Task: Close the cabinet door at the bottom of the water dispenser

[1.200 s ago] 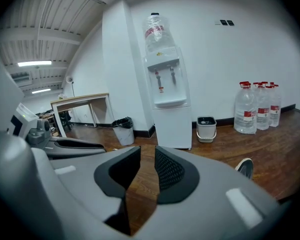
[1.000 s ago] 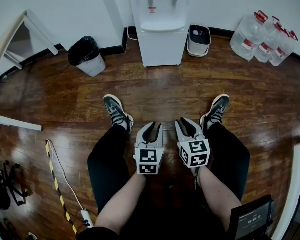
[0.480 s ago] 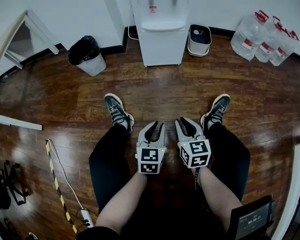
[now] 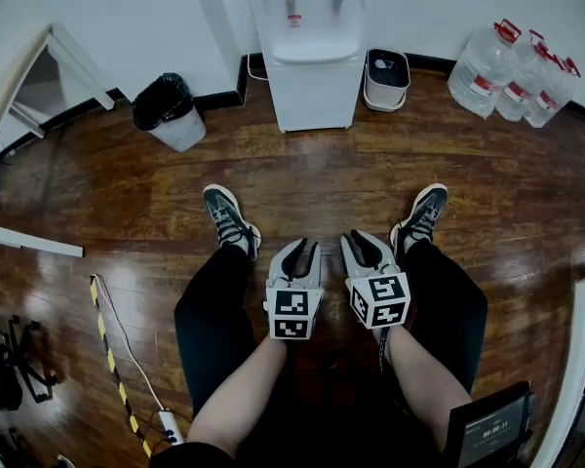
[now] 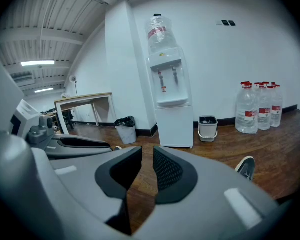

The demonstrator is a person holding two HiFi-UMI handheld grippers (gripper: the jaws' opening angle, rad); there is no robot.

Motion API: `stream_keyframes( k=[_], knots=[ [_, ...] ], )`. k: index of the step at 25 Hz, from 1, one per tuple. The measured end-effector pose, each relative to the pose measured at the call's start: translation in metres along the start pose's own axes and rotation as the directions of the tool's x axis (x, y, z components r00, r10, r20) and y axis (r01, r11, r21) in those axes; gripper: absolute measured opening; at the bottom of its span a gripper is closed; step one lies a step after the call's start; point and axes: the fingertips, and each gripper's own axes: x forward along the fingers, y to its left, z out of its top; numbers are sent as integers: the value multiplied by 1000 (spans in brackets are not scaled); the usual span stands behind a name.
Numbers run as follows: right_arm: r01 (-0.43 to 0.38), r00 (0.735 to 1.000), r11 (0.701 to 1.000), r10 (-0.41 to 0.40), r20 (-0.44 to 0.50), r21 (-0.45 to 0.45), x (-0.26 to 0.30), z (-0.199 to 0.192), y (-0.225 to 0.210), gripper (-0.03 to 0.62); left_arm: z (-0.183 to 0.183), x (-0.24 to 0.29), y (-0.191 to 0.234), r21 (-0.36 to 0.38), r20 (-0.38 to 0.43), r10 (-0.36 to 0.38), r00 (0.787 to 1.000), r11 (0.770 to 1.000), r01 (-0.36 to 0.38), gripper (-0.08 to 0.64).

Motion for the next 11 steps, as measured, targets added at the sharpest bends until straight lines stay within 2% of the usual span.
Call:
stream_keyframes(
  k=[11],
  knots=[
    [-1,1000,1000,1,-3,-1,1,0,1,75,1,1,0,1,1,0,1000,1000,0,101]
  ],
)
